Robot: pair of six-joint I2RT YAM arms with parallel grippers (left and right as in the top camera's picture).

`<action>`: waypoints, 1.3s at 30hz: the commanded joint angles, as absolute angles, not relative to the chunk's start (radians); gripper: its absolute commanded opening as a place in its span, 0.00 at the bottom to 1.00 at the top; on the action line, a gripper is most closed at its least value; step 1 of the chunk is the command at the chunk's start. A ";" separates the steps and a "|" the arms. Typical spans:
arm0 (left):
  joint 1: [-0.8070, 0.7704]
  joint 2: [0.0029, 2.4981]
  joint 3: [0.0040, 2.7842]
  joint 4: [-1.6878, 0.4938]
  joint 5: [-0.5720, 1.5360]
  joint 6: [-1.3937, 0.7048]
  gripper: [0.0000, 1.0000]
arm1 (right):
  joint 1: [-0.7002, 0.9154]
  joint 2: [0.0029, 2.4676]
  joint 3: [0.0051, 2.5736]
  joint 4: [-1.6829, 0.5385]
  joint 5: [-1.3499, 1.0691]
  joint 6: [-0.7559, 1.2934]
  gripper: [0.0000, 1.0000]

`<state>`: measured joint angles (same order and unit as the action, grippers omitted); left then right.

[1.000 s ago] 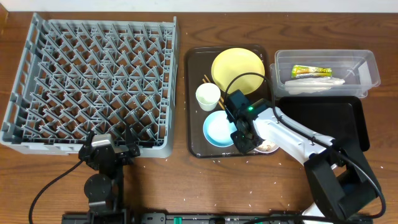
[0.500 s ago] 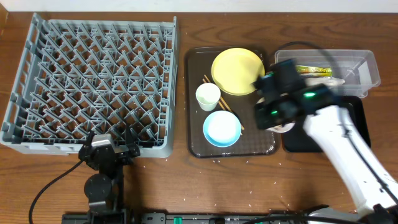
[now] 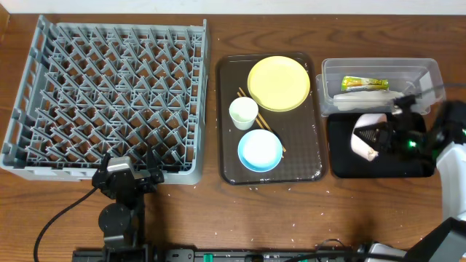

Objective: Sort waste into correct bins and load items into the dishwasher
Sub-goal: 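Tip pink bowl over black tray to dump scraps, right gripper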

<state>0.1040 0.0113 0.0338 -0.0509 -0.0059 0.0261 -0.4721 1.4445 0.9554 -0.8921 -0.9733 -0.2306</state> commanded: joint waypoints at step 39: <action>0.109 0.006 0.004 -0.071 -0.014 0.028 0.96 | -0.749 1.697 0.821 -0.498 -1.536 0.242 0.01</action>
<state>0.1040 0.0113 0.0338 -0.0509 -0.0059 0.0261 -0.7712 1.7123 0.8215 -0.4984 -1.5181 0.2737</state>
